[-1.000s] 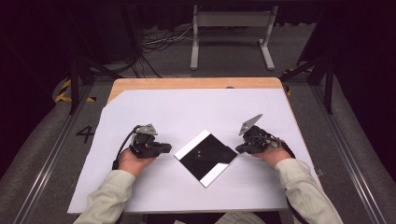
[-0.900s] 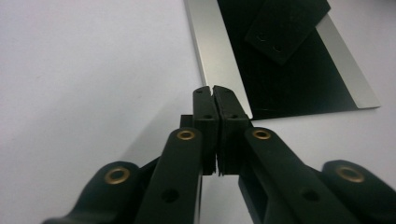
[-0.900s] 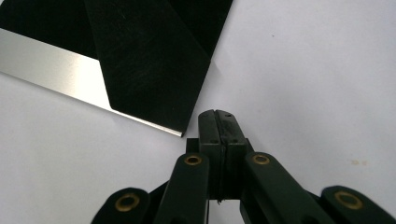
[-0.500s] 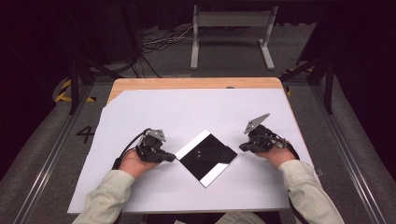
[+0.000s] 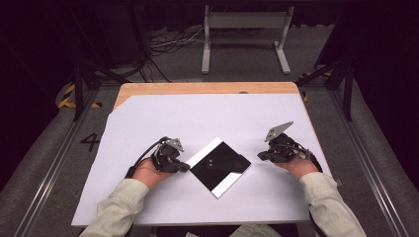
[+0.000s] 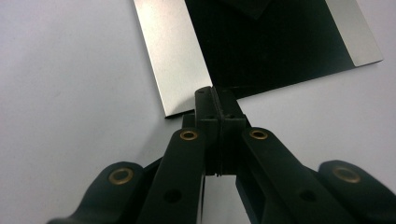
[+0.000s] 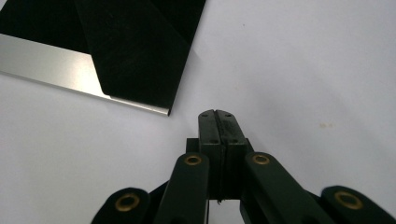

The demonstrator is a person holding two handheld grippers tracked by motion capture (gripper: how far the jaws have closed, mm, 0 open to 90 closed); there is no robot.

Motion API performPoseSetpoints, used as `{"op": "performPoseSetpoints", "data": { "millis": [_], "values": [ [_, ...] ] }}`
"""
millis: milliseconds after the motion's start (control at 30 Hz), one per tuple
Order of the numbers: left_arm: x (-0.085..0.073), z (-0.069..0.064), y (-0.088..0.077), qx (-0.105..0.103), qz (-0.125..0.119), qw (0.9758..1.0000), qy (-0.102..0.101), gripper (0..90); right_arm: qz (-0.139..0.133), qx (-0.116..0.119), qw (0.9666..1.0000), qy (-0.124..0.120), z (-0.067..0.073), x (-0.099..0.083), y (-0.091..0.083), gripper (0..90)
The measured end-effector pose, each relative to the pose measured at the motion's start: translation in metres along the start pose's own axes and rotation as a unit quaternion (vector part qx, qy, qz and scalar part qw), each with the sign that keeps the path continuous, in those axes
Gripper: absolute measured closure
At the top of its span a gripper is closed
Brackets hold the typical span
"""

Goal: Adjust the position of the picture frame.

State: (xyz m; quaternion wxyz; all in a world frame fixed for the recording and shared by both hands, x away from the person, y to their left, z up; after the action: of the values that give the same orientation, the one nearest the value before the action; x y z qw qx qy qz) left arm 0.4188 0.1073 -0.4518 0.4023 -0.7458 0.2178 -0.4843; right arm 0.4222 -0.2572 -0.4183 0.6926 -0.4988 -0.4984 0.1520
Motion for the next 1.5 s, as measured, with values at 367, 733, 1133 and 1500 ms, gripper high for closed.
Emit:
{"op": "performPoseSetpoints", "data": {
  "millis": [367, 733, 1133, 1500],
  "values": [
    [0.012, 0.004, 0.007, 0.021, -0.007, 0.9998, 0.001, 90.0, -0.010, -0.011, 0.9996, 0.024, -0.002, -0.020, -0.010, 90.0],
    [0.036, 0.009, 0.021, 0.044, -0.017, 0.9989, -0.003, 90.0, -0.021, -0.025, 0.9985, 0.044, -0.002, -0.036, -0.021, 90.0],
    [0.059, 0.014, 0.034, 0.059, -0.021, 0.9981, 0.003, 90.0, -0.028, -0.044, 0.9963, 0.068, 0.003, -0.058, -0.036, 90.0],
    [0.075, 0.018, 0.045, 0.089, -0.037, 0.9953, 0.003, 90.0, -0.033, -0.055, 0.9939, 0.090, 0.006, -0.073, -0.042, 90.0]
  ]
}}
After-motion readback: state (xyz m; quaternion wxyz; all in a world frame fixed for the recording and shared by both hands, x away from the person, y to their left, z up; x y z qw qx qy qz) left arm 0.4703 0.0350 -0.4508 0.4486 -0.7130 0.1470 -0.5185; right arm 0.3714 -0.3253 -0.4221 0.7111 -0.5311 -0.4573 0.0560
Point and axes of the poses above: each handheld gripper's, and its own axes: y roughly forward along the jaws, x roughly out of its top, z roughly to its left, the point moved 2 cm from there along y, roughly forward along the jaws
